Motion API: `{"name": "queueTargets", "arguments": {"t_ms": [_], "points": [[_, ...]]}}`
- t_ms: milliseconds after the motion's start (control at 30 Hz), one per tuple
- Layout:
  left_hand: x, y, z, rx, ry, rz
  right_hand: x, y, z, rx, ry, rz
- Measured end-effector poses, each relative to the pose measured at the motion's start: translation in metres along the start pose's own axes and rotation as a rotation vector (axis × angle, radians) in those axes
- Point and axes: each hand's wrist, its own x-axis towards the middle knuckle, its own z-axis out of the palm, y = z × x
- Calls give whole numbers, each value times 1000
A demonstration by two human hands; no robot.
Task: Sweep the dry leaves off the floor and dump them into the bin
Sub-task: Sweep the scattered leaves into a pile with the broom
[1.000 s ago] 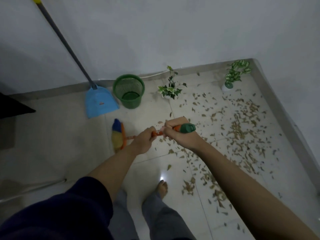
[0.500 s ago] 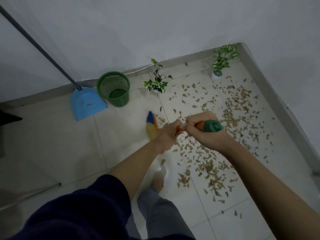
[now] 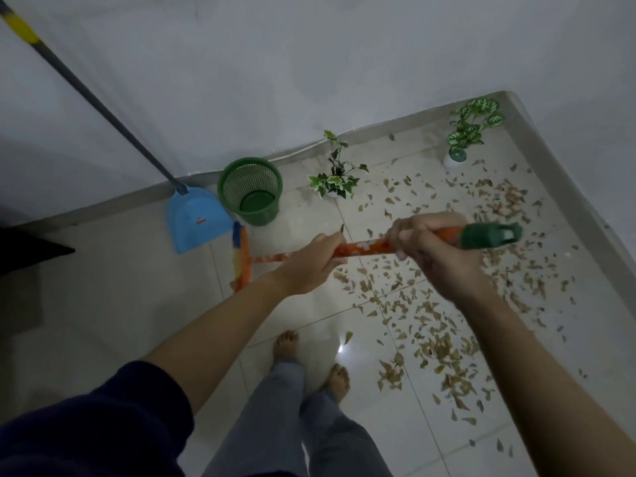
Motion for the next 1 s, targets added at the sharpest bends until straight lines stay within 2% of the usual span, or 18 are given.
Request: {"name": "queueTargets", "arguments": {"t_ms": [200,333,467,633,800,1000], "points": [[16,-60,11,-5,-131,-87,8,50,22,-147,9,151],[41,-46,42,-118,-215,-83,-9,52,8,-231,34,153],[68,-15,71,-146,-252,10,-28,36,-27,-247,203,141],[85,42,68,-151,-267,149,-42,2,-61,-32,386,26],[93,55,58,-116,-177,183,-38,-10,-76,113,417,-119],[117,20,50,-3,-122,90,-13,26,-74,205,471,-23]]}}
